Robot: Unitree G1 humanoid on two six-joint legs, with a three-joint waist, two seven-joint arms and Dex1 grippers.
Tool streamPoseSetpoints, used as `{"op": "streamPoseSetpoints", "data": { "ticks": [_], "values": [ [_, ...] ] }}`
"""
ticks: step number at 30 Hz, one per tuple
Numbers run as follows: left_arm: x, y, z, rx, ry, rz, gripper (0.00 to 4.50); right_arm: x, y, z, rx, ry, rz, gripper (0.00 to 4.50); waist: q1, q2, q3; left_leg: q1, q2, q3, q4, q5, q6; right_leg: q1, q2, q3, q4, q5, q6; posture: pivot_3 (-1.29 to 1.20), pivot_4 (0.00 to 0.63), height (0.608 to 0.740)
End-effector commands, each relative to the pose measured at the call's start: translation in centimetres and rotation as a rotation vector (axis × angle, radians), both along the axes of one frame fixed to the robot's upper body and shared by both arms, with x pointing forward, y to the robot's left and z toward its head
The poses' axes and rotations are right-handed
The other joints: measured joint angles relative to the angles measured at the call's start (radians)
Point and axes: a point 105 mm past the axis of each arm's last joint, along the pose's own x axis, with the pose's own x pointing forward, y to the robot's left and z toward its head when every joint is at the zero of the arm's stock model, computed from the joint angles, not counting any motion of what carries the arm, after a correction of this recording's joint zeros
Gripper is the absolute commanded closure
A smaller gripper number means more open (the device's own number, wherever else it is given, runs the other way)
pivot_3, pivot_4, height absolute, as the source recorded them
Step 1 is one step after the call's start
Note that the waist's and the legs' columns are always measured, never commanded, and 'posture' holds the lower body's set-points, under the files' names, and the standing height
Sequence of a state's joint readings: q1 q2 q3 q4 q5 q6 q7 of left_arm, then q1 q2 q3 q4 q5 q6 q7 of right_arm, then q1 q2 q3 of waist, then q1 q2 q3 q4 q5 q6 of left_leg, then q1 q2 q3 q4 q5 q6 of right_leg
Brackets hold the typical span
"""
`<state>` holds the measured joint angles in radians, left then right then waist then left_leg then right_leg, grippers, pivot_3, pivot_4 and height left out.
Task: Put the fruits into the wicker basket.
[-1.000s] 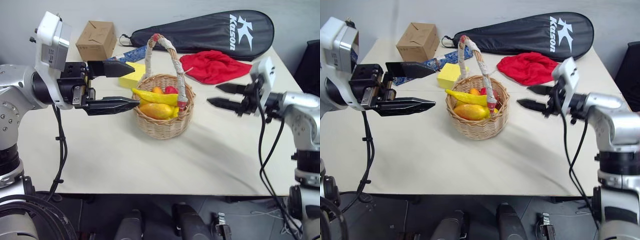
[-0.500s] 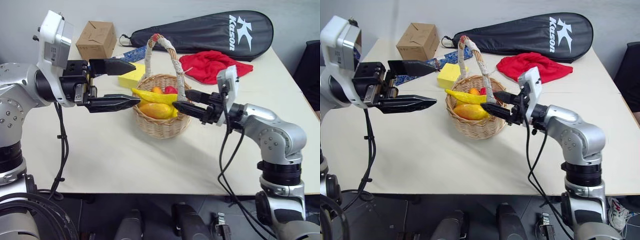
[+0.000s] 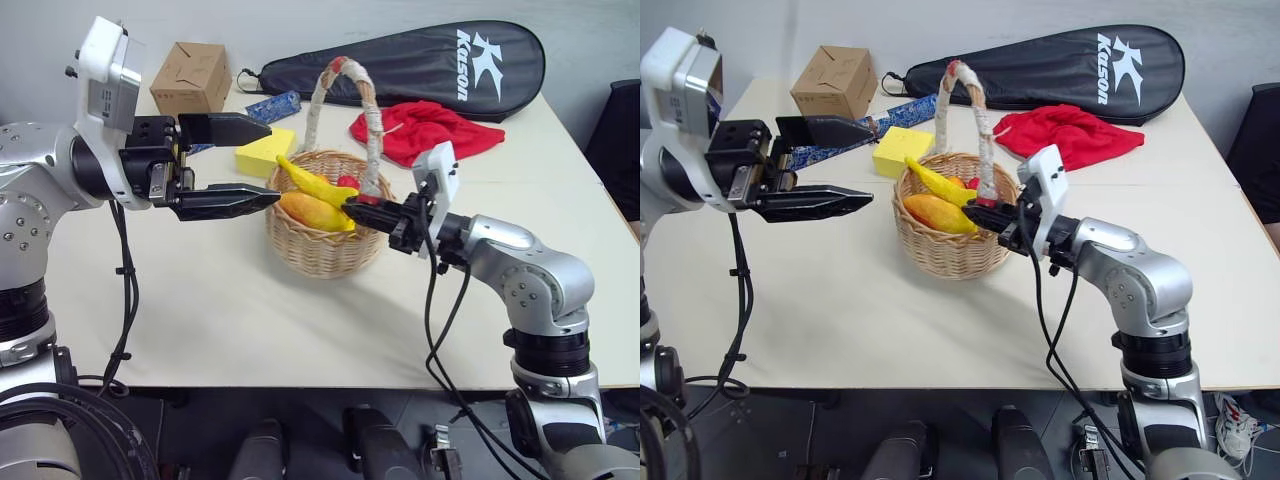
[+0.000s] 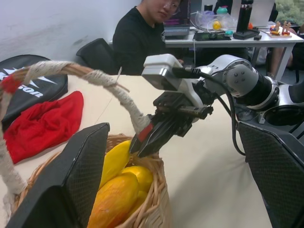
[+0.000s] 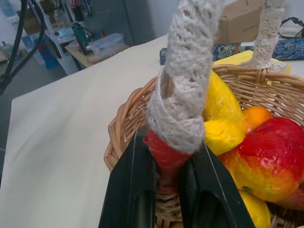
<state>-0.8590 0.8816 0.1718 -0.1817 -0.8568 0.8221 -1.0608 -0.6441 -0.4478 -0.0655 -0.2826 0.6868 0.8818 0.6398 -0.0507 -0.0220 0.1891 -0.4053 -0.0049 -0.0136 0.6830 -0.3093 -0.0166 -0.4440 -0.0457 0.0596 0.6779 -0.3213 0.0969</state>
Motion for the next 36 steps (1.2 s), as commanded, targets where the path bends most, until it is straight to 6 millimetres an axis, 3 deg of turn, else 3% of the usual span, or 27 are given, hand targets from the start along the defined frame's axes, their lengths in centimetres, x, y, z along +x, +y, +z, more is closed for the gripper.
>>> {"op": "streamPoseSetpoints", "data": {
  "ticks": [1,4,7,11,15,22,28,33,35,36],
  "values": [
    [-0.3,-0.3,0.9,0.007,-0.058,-0.021,0.0,-1.9,-2.2,3.9,0.065,-0.156,0.009,4.26,0.001,0.0,0.0,0.0,0.0,0.0,0.0,0.0,0.0,0.0,0.0,0.0,0.0,0.0,0.0,0.0,0.15,0.74],
    [-0.1,-0.3,1.0,0.006,-0.061,-0.032,0.0,-2.1,-5.1,5.4,0.07,-0.205,-0.065,4.26,0.007,0.0,0.0,-0.001,0.0,0.0,0.0,0.0,0.0,0.0,0.0,0.0,-0.001,0.0,0.0,0.0,0.15,0.74],
    [0.1,-0.5,1.0,0.007,-0.064,-0.048,0.0,-2.1,-10.0,6.4,-0.006,-0.245,-0.212,4.26,0.02,0.0,0.0,-0.001,0.0,0.0,0.0,-0.001,0.002,0.0,0.0,0.0,-0.002,0.0,0.0,0.0,0.15,0.74],
    [0.3,-0.7,0.9,0.0,-0.062,-0.071,0.0,-2.3,-14.6,6.3,-0.104,-0.244,-0.352,4.26,0.024,0.0,0.0,-0.001,0.0,0.001,0.0,-0.003,0.005,0.001,0.0,0.0,-0.004,0.0,0.0,0.0,0.15,0.74],
    [0.4,-1.0,0.8,-0.008,-0.051,-0.104,0.0,-2.0,-18.6,4.5,-0.158,-0.205,-0.505,4.26,0.024,0.0,0.0,0.0,-0.001,0.002,0.0,-0.003,0.006,0.001,0.0,0.0,-0.004,0.0,0.0,0.0,0.15,0.74],
    [0.9,-1.3,0.4,0.0,-0.042,-0.123,0.0,-1.5,-21.6,-0.9,-0.187,-0.105,-0.648,4.26,0.017,0.0,0.0,0.004,0.0,0.009,0.0,-0.003,0.005,0.0,0.002,0.002,-0.002,0.0,0.0,0.0,0.15,0.74],
    [1.1,-1.0,0.0,-0.001,-0.015,-0.134,0.0,-4.3,-22.6,-2.7,-0.204,-0.066,-0.61,2.39,0.026,0.0,0.0,0.005,0.0,0.008,0.0,-0.003,0.005,0.001,0.002,0.002,-0.002,0.0,0.0,0.0,0.15,0.74],
    [1.2,-0.4,-0.6,-0.003,0.023,-0.137,0.0,-8.4,-25.4,-0.1,-0.179,-0.069,-0.645,0.56,0.027,0.001,0.0,0.005,0.0,0.008,0.0,-0.003,0.007,0.002,0.001,0.002,-0.003,0.0,0.0,0.0,0.15,0.74],
    [1.3,-0.2,-0.9,0.003,0.038,-0.134,0.0,-10.5,-26.4,0.6,-0.205,-0.03,-0.635,0.02,0.028,0.001,0.0,0.005,0.0,0.008,0.0,-0.003,0.007,0.002,0.002,0.002,-0.003,0.0,0.0,0.0,0.15,0.74],
    [1.3,-0.1,-1.0,0.007,0.043,-0.132,0.0,-11.3,-26.7,0.8,-0.217,-0.013,-0.628,0.02,0.028,0.001,0.0,0.006,0.0,0.008,0.0,-0.004,0.007,0.003,0.002,0.002,-0.004,0.0,0.0,0.0,0.15,0.74]
  ]
}}
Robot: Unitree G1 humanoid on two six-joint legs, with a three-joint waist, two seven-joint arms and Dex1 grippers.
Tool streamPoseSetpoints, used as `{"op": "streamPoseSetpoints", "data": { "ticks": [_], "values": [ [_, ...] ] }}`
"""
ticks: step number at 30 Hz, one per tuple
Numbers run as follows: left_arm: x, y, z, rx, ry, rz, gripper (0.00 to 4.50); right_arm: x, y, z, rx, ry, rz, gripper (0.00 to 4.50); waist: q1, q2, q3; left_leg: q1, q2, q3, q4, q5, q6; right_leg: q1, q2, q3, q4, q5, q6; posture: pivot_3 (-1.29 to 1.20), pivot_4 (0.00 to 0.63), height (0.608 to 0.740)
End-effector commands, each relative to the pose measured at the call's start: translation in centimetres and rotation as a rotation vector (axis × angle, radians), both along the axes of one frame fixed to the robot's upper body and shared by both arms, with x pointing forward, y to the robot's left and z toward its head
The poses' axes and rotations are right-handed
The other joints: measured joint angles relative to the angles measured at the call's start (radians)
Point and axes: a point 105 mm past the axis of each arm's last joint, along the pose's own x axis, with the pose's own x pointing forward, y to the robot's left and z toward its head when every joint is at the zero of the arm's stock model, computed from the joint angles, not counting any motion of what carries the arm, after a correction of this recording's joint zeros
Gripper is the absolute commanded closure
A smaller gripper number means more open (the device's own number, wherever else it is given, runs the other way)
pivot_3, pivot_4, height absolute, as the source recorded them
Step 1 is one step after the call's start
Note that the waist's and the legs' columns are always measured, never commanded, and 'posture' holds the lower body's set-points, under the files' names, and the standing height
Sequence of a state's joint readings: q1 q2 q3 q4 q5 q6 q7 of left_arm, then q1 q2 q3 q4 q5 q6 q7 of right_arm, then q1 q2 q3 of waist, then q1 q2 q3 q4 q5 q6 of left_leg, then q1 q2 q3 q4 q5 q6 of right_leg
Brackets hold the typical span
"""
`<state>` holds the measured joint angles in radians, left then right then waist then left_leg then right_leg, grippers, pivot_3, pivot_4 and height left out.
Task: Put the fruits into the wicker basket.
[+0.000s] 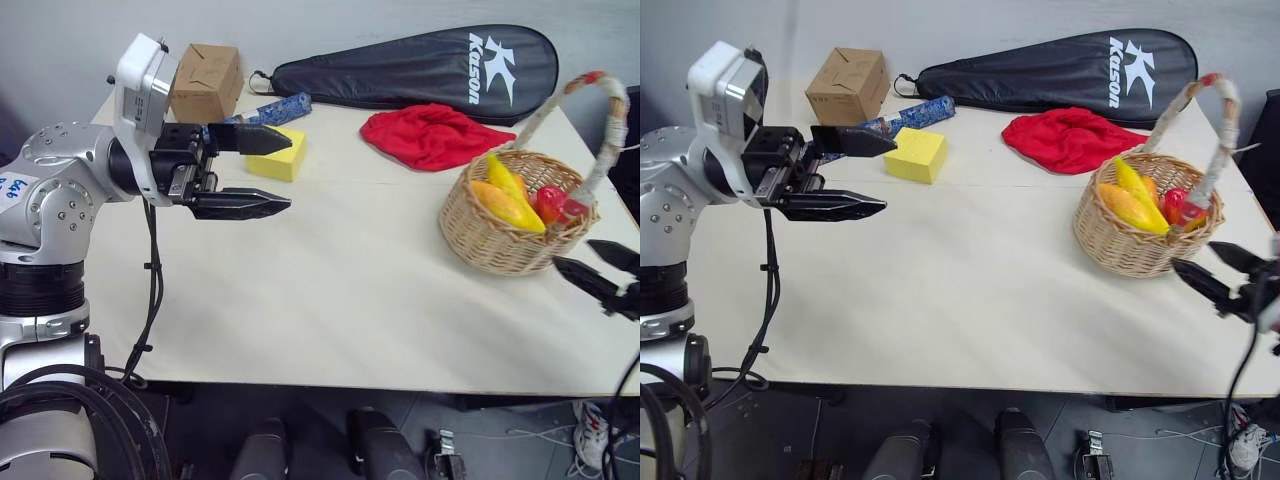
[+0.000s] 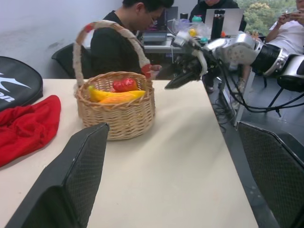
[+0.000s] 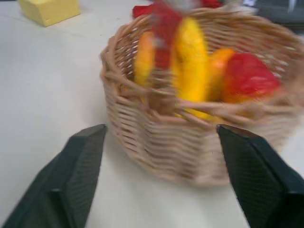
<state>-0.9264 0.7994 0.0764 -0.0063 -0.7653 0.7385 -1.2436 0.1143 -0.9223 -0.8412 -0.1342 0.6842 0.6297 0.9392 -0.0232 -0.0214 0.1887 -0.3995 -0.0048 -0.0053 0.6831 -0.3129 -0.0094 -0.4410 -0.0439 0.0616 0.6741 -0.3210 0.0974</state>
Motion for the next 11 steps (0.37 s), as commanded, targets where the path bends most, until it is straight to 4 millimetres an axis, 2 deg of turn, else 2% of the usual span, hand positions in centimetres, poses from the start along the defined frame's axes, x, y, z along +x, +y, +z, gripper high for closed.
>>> {"op": "streamPoseSetpoints", "data": {
  "ticks": [1,5,8,11],
  "values": [
    [-0.3,0.8,0.1,0.007,-0.012,0.012,0.0,-3.4,-0.7,3.2,-0.027,-0.007,0.044,0.02,0.0,0.0,0.0,0.002,0.0,0.0,-0.001,0.0,0.0,0.002,0.0,0.0,-0.001,0.0,0.0,0.0,0.15,0.74],
    [-0.5,1.7,-0.2,0.026,0.002,0.018,0.0,-6.4,-1.5,5.9,-0.003,0.004,0.069,0.02,-0.009,-0.001,0.001,0.017,0.001,0.0,-0.008,-0.001,0.001,0.019,0.002,0.0,-0.012,0.0,0.0,0.0,0.15,0.74],
    [0.1,2.0,0.2,0.013,-0.016,0.055,0.0,-6.7,-1.7,6.5,-0.009,-0.007,0.066,0.02,-0.008,-0.003,0.001,0.034,0.002,0.0,-0.017,-0.001,0.001,0.036,0.002,0.0,-0.019,0.0,0.0,0.0,0.15,0.74],
    [0.8,1.7,0.0,-0.012,-0.013,0.075,0.0,-5.7,-1.0,5.5,-0.027,0.005,0.085,0.02,-0.006,-0.003,0.001,0.037,0.002,-0.002,-0.018,-0.001,0.001,0.041,0.002,0.0,-0.022,0.0,0.0,0.0,0.15,0.74]
  ]
}}
